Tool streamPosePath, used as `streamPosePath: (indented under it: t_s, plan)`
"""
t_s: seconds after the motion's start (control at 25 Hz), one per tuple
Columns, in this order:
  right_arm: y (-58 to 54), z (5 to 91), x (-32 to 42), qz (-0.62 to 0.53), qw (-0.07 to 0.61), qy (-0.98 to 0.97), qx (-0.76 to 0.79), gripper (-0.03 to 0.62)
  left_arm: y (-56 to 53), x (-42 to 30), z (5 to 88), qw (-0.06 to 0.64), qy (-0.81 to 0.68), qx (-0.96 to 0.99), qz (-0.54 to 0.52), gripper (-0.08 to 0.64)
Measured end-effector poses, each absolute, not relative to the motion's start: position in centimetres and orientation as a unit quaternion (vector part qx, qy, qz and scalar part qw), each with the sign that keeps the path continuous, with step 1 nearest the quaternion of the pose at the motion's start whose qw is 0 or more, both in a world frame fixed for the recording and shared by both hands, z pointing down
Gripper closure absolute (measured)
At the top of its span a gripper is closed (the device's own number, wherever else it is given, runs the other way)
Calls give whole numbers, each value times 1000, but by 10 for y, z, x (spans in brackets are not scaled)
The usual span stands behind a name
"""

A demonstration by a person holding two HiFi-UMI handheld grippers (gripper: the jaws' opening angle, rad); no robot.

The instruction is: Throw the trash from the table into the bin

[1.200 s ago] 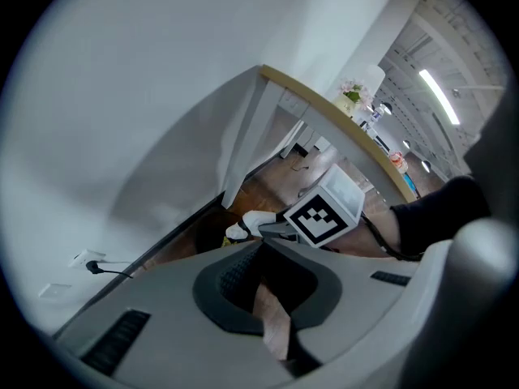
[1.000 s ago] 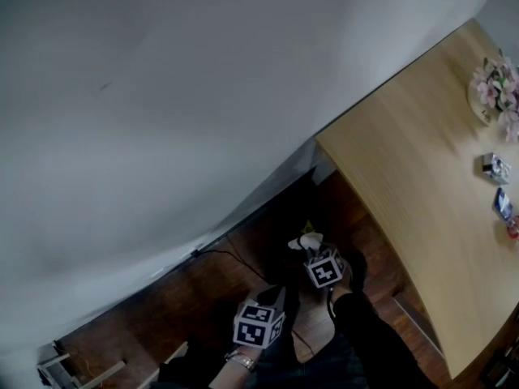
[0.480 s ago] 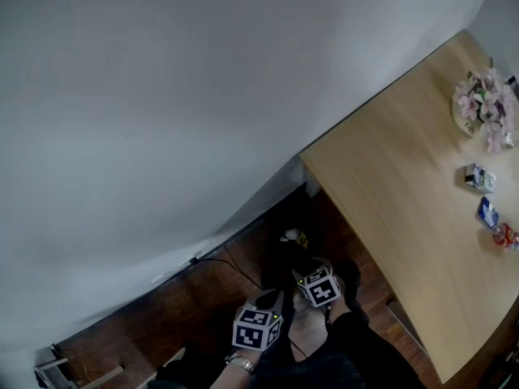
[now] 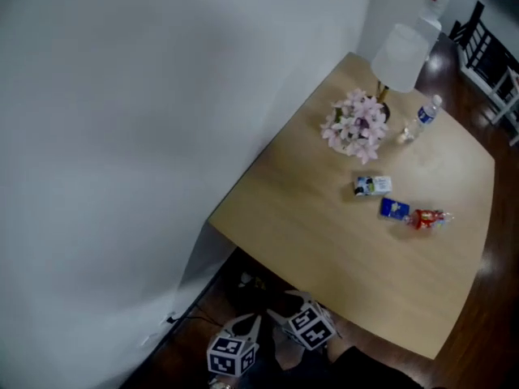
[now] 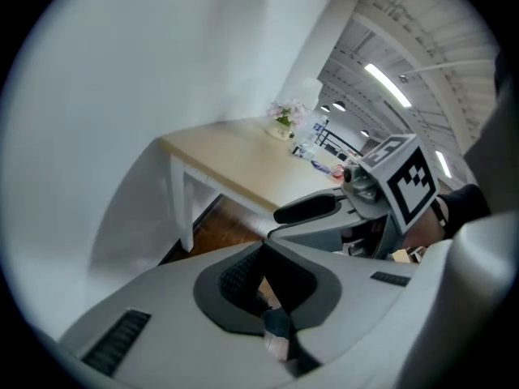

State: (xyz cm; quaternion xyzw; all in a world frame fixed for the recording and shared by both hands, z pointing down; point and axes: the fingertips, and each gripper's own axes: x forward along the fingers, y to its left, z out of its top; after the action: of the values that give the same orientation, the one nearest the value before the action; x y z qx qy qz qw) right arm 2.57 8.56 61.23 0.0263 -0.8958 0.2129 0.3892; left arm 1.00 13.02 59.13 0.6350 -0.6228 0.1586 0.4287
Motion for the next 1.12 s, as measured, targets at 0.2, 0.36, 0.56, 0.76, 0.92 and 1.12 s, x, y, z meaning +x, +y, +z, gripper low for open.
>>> streamPosePath:
  t_s: [0.2,0.36,0.56,0.76,0.92,1.12]
  plan:
    - [37,549,95,221,355,-902,103,353,88,66,540,393,-580,690,182,558]
    - [4,546,145,247,333,-893,173,353,57,101,529,397,-557,709,174,557]
    - [-18,555,191,277,318,-879,223,353,26,139,522,362,-513,742,235,555]
    - [-51,550,225,286,294,-873,264,353,-5,159,522,354,-493,752,260,555]
    - [-81,553,257,288,276,-866,303,353,-29,178,524,349,-471,762,275,555]
    - [-128,556,309,267,288,-856,337,353,-60,207,525,342,-446,773,294,555]
